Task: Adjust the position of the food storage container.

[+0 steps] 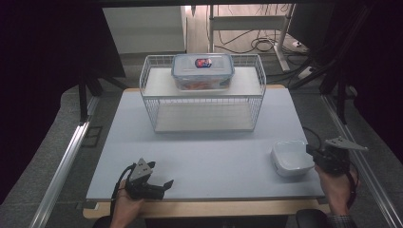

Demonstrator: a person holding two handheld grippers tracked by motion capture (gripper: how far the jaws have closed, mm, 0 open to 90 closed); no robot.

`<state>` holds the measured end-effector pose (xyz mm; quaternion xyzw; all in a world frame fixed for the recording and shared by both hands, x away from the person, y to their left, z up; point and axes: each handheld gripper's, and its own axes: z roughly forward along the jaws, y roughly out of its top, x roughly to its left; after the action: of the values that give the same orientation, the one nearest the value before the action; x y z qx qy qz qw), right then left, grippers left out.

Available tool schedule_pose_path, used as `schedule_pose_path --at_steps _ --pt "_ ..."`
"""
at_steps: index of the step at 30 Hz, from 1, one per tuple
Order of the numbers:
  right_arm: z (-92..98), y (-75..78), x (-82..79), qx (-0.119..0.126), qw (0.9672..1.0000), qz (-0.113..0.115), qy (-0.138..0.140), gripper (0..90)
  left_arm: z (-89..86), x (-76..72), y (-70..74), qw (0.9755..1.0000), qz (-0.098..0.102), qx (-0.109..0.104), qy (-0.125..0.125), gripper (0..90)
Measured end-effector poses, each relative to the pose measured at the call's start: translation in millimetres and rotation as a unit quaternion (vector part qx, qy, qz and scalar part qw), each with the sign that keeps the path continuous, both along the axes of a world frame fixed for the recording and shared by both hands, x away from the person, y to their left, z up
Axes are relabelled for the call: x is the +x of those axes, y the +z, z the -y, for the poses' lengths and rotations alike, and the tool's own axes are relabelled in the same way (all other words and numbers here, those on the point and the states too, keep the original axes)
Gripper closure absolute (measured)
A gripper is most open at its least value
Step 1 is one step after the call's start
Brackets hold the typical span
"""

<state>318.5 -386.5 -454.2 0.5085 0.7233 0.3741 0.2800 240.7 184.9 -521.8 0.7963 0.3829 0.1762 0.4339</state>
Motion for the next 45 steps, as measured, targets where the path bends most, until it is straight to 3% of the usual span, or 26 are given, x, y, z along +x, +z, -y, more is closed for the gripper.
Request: schedule_pose_path --at_steps 1,5,10,19,26,32,38,45 --pt "6.6 -2.6 0.5 0.002 0.9999 -0.007 -0.015 89.6 0.1 0.0 -0.1 1.0 -0.001 0.0 0.0 4.5" --pt "16.4 -9.2 1.8 0.001 0.9993 -0.014 -0.035 89.5 0.1 0.6 -0.9 1.0 -0.004 0.0 -0.001 4.5" --pt "20.4 -14.0 4.3 -0.009 0.999 -0.017 -0.04 89.5 0.3 0.9 -1.5 1.0 -0.007 0.001 -0.003 4.5" --pt "15.2 -16.8 6.7 0.007 0.9991 -0.031 -0.027 89.6 1.5 1.3 -2.2 0.9999 -0.01 0.002 -0.005 4.5" --pt "-8.5 -18.3 7.3 0.015 0.9988 -0.046 0.011 89.5 2.2 1.8 -3.0 0.9999 -0.012 0.003 -0.006 4.5" --pt "-37.6 -22.0 8.6 0.012 0.9968 -0.053 0.058 89.5 3.1 2.3 -3.8 0.9998 -0.016 0.002 -0.007 4.6" --pt "-56.1 -23.1 12.2 0.013 0.9948 -0.058 0.083 89.4 3.6 2.6 -4.1 0.9998 -0.016 0.004 -0.007 4.6" --pt "-84.0 -24.8 13.5 0.021 0.99 -0.067 0.122 89.4 3.1 2.6 -4.0 0.9999 -0.016 0.003 -0.006 4.7"
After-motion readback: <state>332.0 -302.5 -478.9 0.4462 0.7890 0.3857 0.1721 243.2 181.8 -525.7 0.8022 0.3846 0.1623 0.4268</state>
